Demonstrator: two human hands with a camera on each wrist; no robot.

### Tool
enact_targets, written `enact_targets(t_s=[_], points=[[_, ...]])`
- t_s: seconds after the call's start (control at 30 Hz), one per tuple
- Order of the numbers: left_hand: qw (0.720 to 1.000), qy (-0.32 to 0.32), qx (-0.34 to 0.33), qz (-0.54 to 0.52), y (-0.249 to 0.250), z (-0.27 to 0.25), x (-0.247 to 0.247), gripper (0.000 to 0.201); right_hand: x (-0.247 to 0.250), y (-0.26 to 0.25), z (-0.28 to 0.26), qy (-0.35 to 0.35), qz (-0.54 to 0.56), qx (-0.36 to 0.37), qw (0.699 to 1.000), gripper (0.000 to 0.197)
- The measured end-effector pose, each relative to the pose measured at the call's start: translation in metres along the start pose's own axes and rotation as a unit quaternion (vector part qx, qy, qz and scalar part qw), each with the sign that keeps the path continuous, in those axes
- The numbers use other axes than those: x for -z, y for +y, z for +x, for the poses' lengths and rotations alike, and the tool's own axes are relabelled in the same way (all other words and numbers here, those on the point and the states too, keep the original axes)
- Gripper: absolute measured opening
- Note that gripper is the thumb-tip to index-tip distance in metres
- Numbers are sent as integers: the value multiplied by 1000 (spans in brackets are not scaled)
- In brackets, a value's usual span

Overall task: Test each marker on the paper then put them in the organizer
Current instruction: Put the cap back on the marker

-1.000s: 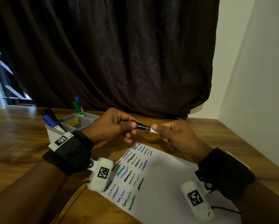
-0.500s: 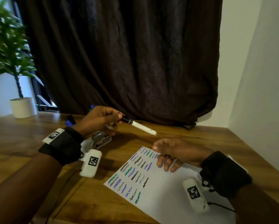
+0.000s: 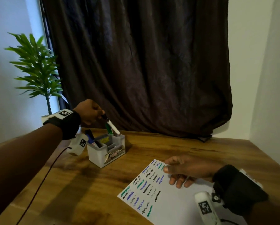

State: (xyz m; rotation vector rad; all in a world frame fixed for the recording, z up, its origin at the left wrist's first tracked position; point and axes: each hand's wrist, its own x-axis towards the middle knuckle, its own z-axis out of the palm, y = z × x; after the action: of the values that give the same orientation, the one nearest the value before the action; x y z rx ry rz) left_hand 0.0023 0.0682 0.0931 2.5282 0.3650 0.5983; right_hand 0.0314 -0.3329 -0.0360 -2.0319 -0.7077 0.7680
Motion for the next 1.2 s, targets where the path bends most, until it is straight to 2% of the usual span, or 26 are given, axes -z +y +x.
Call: enact_targets(t_s=[0.2, 0.37, 0.6, 0.77, 0.9, 0.97, 1.03, 1.2], points=[[991, -53, -22, 121, 18, 8, -17, 20, 1, 2, 2, -5, 0, -3, 1000, 101], [983, -114, -18, 145, 23, 13, -40, 20, -1, 1, 4, 8, 13, -15, 1000, 72], [975, -125, -20, 181, 19, 17, -61, 7, 0, 3, 5, 4, 13, -17, 1000, 69], [973, -112, -28, 200, 13, 18, -52, 20, 1, 4, 5, -2, 11, -9, 1000, 61], [981, -86, -55, 163, 20, 5, -32, 19, 2, 2, 2, -1, 15, -3, 1000, 63], [986, -83, -83, 115, 26, -9, -26, 18, 3, 3, 2, -8, 11, 4, 1000, 56], [985, -89, -121, 87, 32, -25, -24, 18, 5, 3, 1, -11, 2, 8, 1000, 51], [977, -119, -167, 61, 39, -67, -31, 23, 10, -6, -12, 8, -24, 32, 999, 56]])
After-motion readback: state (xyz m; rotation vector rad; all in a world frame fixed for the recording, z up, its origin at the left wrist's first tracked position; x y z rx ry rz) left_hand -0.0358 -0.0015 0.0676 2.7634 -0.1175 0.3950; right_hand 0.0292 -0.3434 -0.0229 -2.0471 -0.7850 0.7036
